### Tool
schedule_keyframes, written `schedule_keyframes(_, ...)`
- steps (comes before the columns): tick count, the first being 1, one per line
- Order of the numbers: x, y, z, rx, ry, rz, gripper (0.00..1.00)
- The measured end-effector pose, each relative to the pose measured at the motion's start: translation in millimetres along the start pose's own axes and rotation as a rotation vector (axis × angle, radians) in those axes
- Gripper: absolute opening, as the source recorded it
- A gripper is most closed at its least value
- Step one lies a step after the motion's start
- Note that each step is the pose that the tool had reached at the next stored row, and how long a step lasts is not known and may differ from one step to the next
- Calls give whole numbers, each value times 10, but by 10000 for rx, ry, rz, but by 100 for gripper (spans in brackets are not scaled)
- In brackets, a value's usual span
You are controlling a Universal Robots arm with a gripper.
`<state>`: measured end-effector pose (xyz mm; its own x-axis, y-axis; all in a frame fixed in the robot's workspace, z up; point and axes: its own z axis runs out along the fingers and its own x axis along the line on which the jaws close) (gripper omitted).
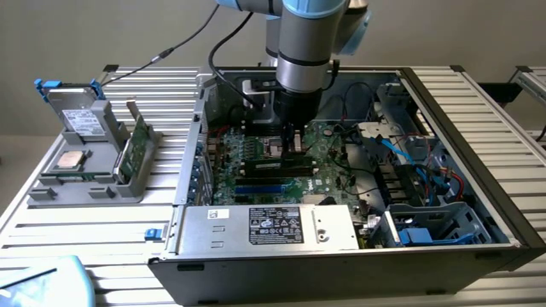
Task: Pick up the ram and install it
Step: 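Insert the ram into the slot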
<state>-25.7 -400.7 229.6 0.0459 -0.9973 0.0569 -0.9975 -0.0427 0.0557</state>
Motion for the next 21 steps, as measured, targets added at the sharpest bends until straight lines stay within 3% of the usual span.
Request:
schedule_keyframes(5, 1, -1, -2, -31, 3, -2, 14)
schedule_keyframes(15, 28, -23, 0, -360, -14, -19, 14)
schedule_keyframes(18, 33, -105, -4, -383, -13, -21, 14)
schedule_keyframes(21, 34, -125, -3, -382, -13, -20, 14)
